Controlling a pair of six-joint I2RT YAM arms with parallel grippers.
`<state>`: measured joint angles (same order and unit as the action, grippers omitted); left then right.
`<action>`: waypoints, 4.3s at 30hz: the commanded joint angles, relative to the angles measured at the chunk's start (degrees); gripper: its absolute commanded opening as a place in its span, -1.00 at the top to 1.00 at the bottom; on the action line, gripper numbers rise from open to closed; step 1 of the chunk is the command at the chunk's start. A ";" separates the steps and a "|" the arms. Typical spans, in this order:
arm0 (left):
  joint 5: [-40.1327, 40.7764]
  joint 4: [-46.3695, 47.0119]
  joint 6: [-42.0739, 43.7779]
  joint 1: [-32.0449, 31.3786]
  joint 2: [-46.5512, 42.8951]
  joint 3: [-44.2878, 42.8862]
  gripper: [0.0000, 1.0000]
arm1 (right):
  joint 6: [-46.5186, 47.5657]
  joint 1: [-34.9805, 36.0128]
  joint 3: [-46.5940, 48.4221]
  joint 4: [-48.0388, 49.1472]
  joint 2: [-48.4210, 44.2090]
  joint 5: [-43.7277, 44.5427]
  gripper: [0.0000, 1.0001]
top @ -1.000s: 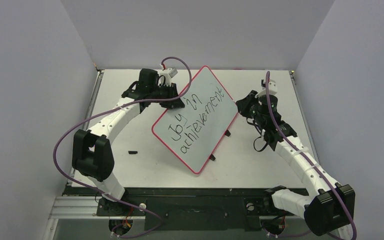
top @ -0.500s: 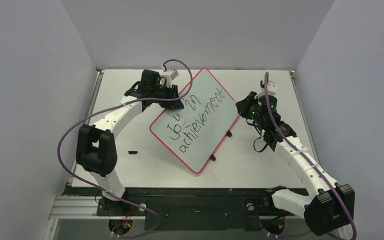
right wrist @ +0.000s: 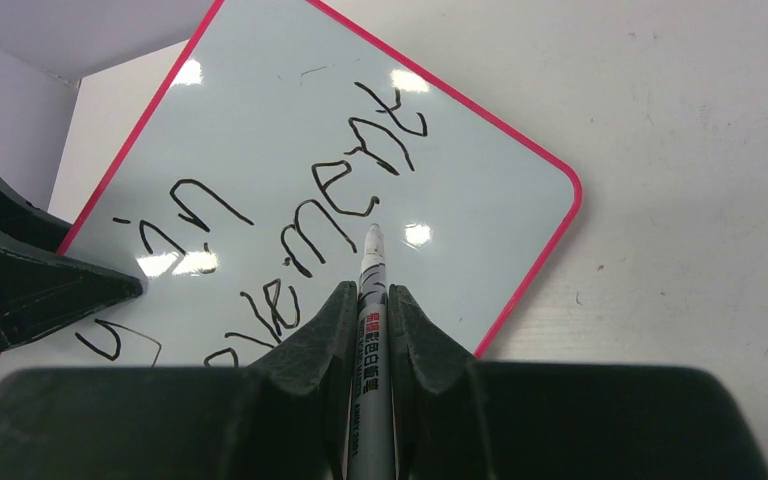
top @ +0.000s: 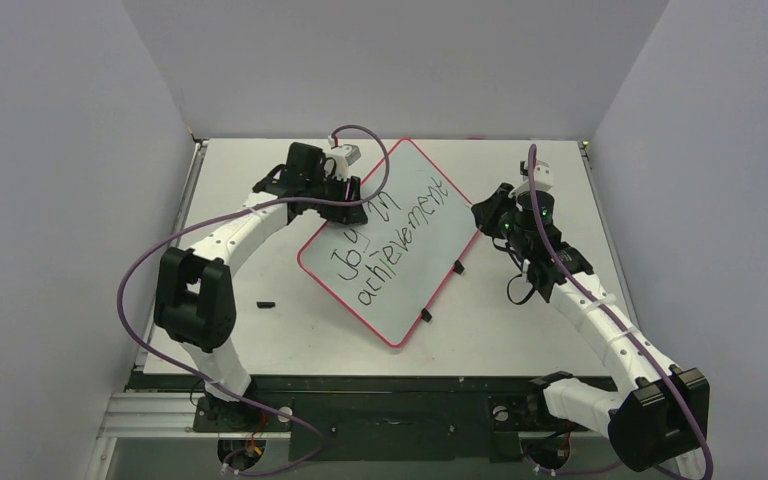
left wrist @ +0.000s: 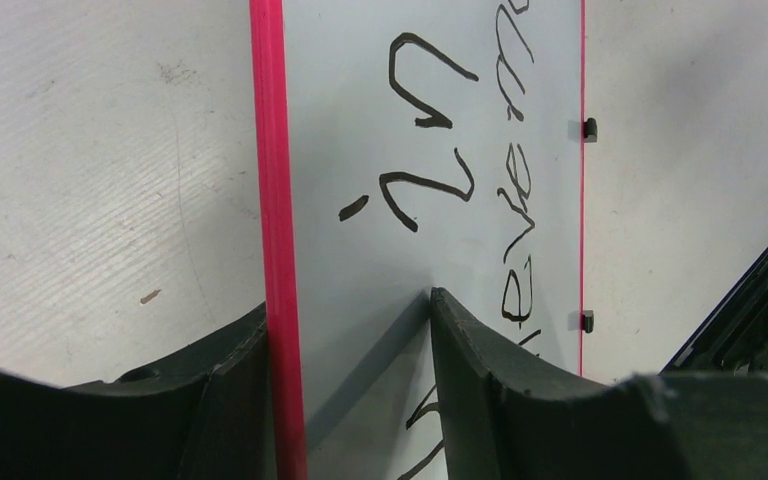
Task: Write a sentence on the whiteboard
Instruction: Write a sentence on the whiteboard, then close the whiteboard marker at the center of the board.
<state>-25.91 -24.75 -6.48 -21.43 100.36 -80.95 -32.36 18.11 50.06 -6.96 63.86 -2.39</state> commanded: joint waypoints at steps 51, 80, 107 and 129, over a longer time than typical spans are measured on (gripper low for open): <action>44.41 -26.81 -51.98 20.18 -42.74 28.66 -0.26 | 1.69 5.01 2.64 -1.04 -3.09 2.21 1.00; 40.19 -16.08 -75.83 20.08 -25.92 40.88 0.05 | 2.62 6.83 1.82 -0.93 -3.74 4.33 1.00; 33.69 2.59 -73.28 21.03 -24.90 45.77 1.00 | 4.53 6.18 2.19 1.30 -4.26 -1.67 1.00; 25.08 -5.58 -64.53 27.39 -51.15 38.63 1.00 | 15.61 25.87 7.94 12.87 -1.29 -18.61 1.00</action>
<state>0.69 -26.92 -72.34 5.41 53.28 -37.82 -20.40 40.47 54.28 1.37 60.51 -18.96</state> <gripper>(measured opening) 0.059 0.097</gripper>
